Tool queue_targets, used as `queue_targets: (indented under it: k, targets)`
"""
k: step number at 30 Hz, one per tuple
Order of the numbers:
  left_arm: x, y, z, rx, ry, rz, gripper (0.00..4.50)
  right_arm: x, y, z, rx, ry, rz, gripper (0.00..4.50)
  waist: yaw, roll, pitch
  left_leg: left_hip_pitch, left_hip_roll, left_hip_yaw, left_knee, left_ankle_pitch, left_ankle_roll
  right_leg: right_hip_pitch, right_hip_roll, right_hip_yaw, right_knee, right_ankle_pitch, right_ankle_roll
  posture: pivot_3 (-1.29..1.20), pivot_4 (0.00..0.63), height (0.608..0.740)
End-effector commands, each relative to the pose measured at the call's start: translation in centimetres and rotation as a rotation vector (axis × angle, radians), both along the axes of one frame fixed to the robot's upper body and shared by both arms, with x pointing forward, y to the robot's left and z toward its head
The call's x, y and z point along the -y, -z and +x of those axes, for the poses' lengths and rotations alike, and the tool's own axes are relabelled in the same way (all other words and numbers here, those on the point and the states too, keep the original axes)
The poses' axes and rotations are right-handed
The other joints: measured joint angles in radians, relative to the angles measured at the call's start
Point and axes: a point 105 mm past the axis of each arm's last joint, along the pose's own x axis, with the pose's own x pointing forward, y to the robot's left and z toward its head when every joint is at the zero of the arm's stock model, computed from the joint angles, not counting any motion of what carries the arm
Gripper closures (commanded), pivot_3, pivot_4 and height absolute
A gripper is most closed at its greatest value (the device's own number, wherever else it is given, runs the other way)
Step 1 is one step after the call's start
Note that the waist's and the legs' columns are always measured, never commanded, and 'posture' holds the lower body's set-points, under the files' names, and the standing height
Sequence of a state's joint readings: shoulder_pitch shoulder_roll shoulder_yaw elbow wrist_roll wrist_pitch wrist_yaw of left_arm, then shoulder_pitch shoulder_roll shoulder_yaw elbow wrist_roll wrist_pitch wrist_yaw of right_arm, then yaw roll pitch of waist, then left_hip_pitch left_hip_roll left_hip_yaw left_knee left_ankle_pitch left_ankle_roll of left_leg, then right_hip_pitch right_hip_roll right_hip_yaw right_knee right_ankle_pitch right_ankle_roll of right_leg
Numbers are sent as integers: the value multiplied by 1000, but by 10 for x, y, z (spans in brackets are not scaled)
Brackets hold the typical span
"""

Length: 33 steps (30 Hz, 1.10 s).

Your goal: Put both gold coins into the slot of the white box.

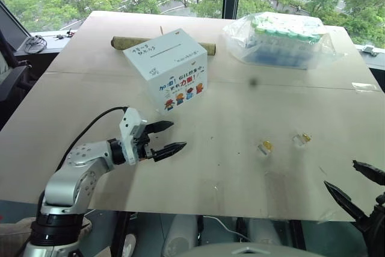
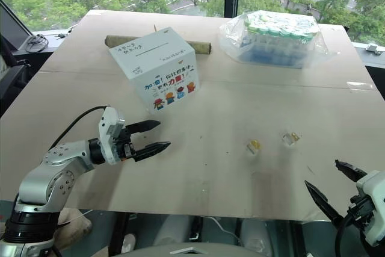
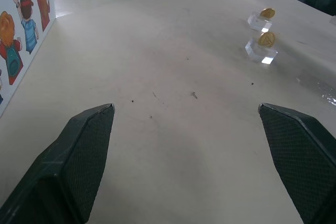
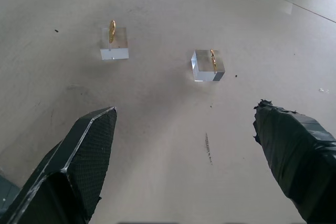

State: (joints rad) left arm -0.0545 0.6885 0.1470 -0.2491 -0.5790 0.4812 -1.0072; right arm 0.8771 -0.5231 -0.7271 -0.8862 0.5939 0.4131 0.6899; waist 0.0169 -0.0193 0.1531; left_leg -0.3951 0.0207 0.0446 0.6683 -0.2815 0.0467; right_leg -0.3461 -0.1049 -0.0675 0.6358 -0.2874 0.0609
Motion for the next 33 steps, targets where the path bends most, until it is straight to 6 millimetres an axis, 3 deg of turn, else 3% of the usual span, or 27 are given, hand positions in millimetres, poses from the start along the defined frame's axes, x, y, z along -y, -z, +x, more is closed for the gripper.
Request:
queue_targets:
  k: [1,6,9,12,17,20,21,33]
  targets:
    - [8,-15,-1,53,61,-18,0,-3,-7,6,21,11,-30,17,0,0,0,0,0,0,0,0,0,0,0,0,0,0,0,0,150,740]
    - [33,-40,-8,109,245,-65,0,-18,-15,31,27,7,-12,17,0,-1,0,0,0,0,1,0,0,0,0,0,1,0,0,0,150,740]
    - [41,-46,-14,114,327,-51,0,-19,-16,46,18,19,-10,792,-1,0,0,0,0,0,1,0,0,0,3,0,1,0,0,0,150,740]
    - [50,-52,-21,126,412,-34,0,-20,-10,63,-26,19,-38,2260,-2,0,0,0,-1,1,0,0,0,0,4,0,1,0,0,0,150,740]
    - [58,-61,-26,174,488,-13,0,-15,3,85,-128,47,-100,2260,0,0,0,-1,-1,0,1,0,0,0,4,-1,0,0,0,0,150,740]
    - [61,-67,-28,188,499,-17,0,-11,5,94,-162,62,-125,2974,-1,0,0,-1,-1,0,1,0,0,0,5,-1,0,0,0,0,150,740]
    - [61,-69,-28,190,499,-20,0,-9,6,97,-175,71,-151,3477,-2,0,0,-1,-1,0,1,0,0,0,5,-1,0,0,0,0,150,740]
    - [58,-62,-35,181,466,-20,0,-8,-2,116,-248,72,-159,3477,-1,0,0,-2,-1,1,1,0,0,-1,5,-1,0,0,0,0,150,740]
